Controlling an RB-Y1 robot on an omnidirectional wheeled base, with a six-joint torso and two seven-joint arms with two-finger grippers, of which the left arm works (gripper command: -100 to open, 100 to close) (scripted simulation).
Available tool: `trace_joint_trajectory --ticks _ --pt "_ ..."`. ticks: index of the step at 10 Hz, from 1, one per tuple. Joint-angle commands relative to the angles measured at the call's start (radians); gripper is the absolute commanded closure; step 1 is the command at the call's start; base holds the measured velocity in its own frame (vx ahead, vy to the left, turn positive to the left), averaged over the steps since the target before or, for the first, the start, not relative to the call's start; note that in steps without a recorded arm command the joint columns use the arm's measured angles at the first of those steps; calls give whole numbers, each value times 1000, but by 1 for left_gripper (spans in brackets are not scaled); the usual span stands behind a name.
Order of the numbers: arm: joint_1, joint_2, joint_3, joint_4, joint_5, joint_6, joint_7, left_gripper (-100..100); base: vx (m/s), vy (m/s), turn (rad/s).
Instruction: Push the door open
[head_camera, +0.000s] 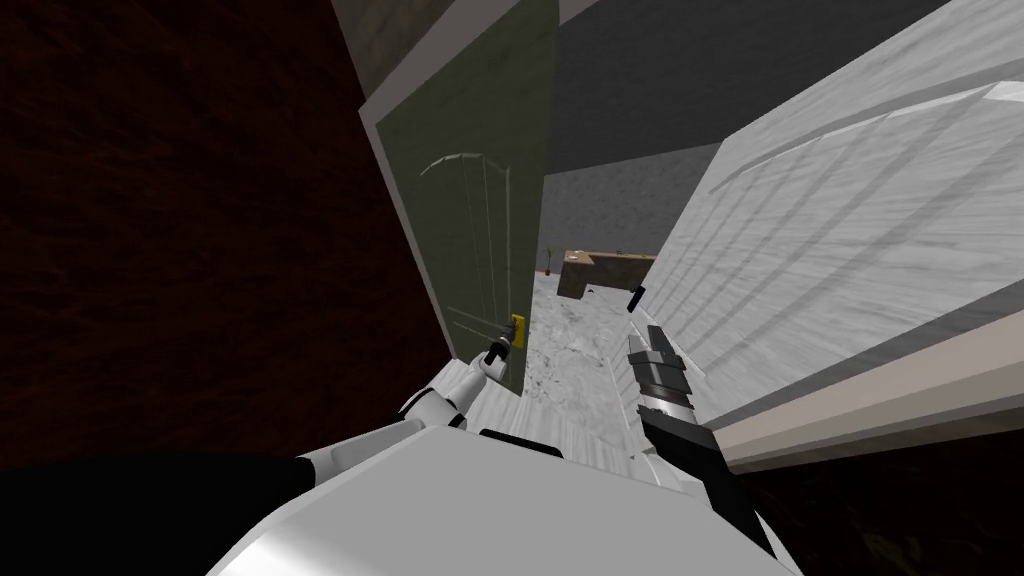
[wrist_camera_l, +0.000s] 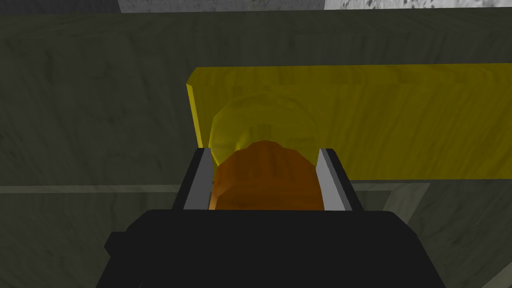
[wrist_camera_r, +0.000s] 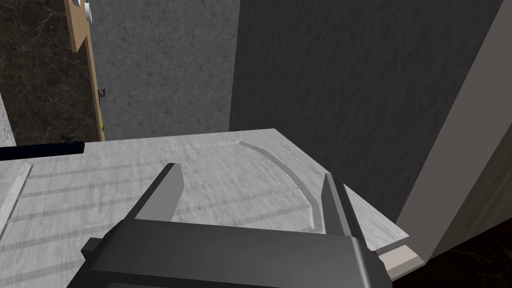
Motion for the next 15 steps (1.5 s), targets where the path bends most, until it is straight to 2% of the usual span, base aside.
trace_joint_trajectory --ticks 1,5,6,9,13,15 --pt "2 1 0 2 0 2 0 100 -35 7 -5" --pt "2 1 0 2 0 2 0 100 -5 2 -4" --pt "0 16 14 2 4 2 -5 100 86 -66 23" --pt "1 32 32 4 9 2 -11 100 137 -107 41" --pt "2 58 73 8 20 1 -24 100 181 -129 52" --pt "2 58 73 8 20 1 -24 100 89 -53 16"
